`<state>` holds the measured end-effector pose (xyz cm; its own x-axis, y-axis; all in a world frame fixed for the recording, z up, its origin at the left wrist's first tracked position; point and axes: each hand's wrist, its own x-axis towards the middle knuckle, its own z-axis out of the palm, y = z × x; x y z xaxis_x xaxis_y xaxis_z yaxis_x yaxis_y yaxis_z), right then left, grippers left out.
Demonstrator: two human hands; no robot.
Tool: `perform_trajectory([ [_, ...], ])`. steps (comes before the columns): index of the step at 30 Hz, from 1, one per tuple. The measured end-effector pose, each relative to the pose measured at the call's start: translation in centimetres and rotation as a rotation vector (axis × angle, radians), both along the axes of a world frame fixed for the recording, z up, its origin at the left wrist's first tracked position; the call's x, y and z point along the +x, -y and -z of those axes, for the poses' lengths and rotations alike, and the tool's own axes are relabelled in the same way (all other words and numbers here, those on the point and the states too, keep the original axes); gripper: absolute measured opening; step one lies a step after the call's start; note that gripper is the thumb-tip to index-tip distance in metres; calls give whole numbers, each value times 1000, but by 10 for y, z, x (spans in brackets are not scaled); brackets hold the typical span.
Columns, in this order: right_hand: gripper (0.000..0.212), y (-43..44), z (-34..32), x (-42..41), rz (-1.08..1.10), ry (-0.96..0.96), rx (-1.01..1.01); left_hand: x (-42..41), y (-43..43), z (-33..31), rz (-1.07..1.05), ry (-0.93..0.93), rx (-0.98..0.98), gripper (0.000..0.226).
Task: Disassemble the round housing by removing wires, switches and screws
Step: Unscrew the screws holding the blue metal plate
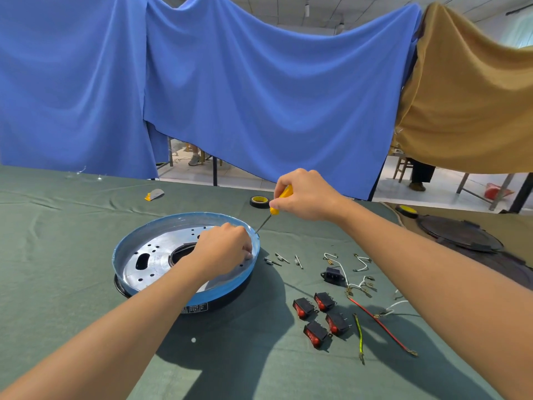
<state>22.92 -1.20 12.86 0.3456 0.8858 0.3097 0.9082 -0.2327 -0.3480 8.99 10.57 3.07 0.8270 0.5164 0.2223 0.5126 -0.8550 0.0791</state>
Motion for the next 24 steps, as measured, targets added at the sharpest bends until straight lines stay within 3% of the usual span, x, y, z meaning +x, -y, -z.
perform_trajectory([
  [5, 14, 3, 9, 1, 51, -76, 88, 3, 5, 3, -1, -73, 127, 31],
  [15, 14, 4, 15, 3, 109, -187, 193, -3, -3, -6, 95, -94, -28, 24],
  [20, 16, 2, 41, -10, 339, -598, 528, -4, -1, -4, 66, -74, 42, 18],
  [24, 14, -2, 79, -30, 422, -784, 573, 0, 3, -1, 42, -113, 107, 25],
])
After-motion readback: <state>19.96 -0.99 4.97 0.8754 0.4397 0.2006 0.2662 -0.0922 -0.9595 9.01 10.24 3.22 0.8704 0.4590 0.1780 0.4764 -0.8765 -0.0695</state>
